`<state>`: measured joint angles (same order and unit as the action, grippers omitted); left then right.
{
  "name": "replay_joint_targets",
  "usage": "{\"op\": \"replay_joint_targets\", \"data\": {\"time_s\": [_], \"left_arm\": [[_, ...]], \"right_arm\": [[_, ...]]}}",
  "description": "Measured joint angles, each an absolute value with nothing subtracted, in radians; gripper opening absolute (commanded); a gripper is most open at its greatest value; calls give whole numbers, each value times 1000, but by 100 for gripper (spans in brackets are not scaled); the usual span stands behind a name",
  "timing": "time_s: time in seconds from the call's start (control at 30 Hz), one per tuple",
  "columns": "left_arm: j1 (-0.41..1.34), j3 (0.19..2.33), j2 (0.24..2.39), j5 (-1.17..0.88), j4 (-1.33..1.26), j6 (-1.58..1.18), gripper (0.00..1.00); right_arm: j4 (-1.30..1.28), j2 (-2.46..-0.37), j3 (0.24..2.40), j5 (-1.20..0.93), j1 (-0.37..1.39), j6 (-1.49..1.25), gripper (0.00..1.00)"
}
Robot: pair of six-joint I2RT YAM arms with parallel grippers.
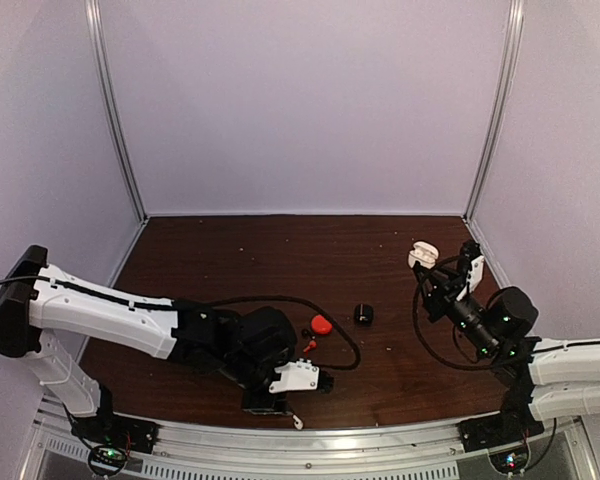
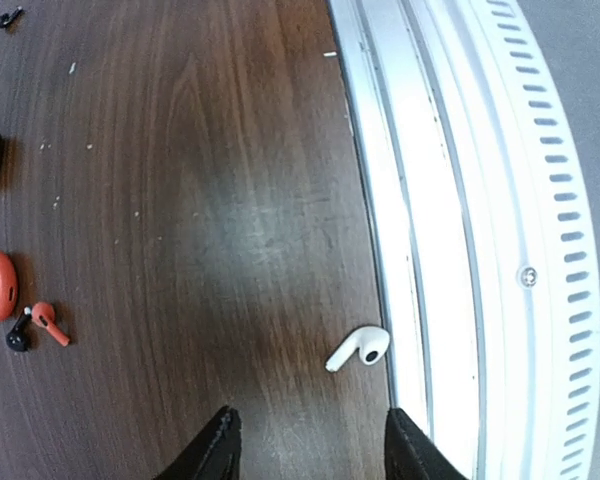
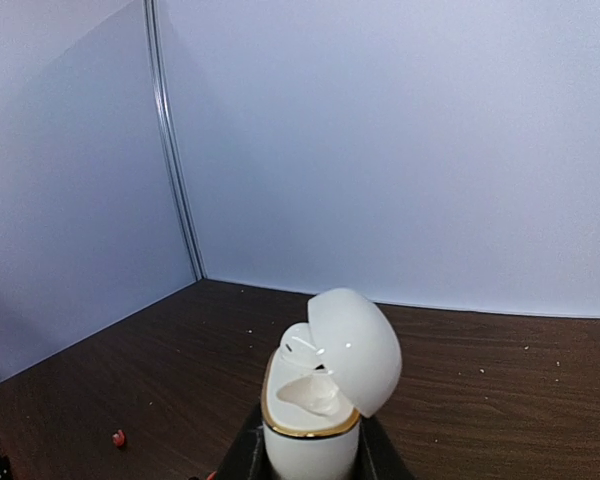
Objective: Insert the wireless bluetooth earbuds into the charging case
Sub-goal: Pick up the right earbud from the corner of the board.
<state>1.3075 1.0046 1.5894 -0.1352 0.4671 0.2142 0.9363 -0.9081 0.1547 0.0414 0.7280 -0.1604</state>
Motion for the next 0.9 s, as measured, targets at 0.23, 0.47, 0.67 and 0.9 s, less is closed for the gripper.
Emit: {"op": "replay_joint_targets", "data": {"time_s": [0.23,0.47,0.67,0.9], "left_arm": [[1360,1026,1686,-128,478,376,48],[1411,1114,1794,-72,525,472,43],[1430,1151,1842,-33,555,509,35],[1430,1158,1865,18,564,518,18]], "right_arm": [[920,-873,155,41,727,-161,0],[908,-850,155,42,722,-162,0],[907,-830,154,42,721,-164,0],[904,-801,143,42,715,-165,0]]}}
